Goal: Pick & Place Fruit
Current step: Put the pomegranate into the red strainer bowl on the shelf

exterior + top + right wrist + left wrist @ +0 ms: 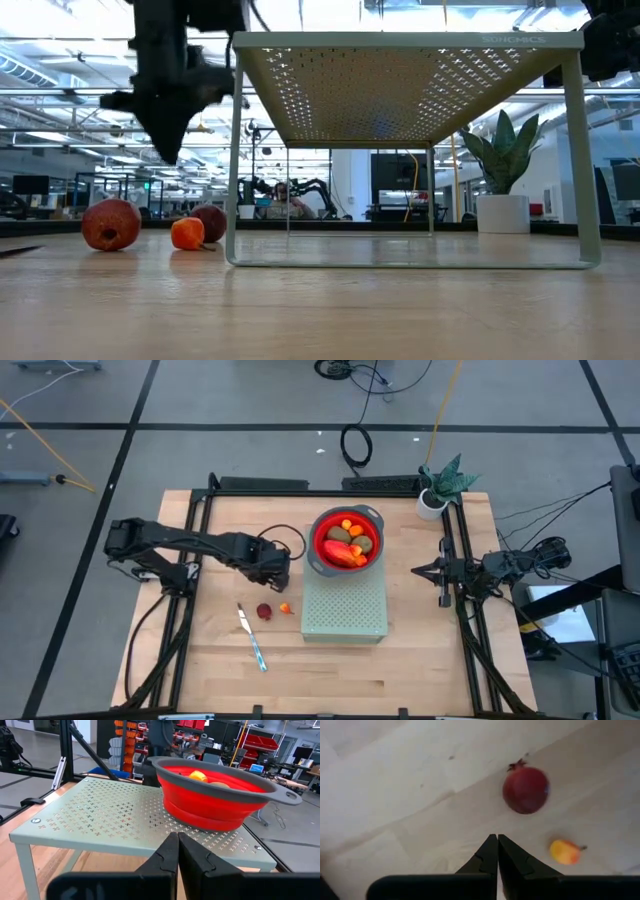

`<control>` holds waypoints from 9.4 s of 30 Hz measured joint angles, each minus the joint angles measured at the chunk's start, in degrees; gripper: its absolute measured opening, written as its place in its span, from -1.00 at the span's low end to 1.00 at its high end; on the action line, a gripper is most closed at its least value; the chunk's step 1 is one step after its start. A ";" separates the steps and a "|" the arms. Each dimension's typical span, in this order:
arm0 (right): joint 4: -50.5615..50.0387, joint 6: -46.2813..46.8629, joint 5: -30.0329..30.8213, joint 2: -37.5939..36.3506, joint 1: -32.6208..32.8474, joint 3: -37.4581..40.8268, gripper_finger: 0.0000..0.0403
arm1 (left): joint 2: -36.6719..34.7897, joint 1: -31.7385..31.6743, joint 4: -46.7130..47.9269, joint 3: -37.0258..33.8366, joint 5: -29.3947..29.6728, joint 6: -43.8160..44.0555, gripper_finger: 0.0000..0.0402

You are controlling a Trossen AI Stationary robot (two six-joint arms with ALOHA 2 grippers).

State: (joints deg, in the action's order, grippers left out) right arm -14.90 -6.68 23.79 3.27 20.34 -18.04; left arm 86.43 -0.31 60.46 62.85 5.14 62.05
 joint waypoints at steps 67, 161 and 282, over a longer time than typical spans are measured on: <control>-0.02 1.47 0.04 0.02 0.02 0.00 -1.00 | -2.28 -4.07 -41.73 -21.86 2.31 13.39 0.62; 0.00 1.41 0.13 0.01 0.02 0.00 -1.00 | -38.45 12.01 -92.17 -21.86 -1.27 -34.88 0.00; -0.13 -0.46 0.15 0.02 0.01 -0.02 -1.00 | 9.86 -6.31 -41.99 22.05 11.67 -30.75 0.00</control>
State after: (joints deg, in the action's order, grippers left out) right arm -15.02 -7.14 23.94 3.29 20.34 -18.06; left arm 96.29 -6.62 18.47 84.90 16.82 31.30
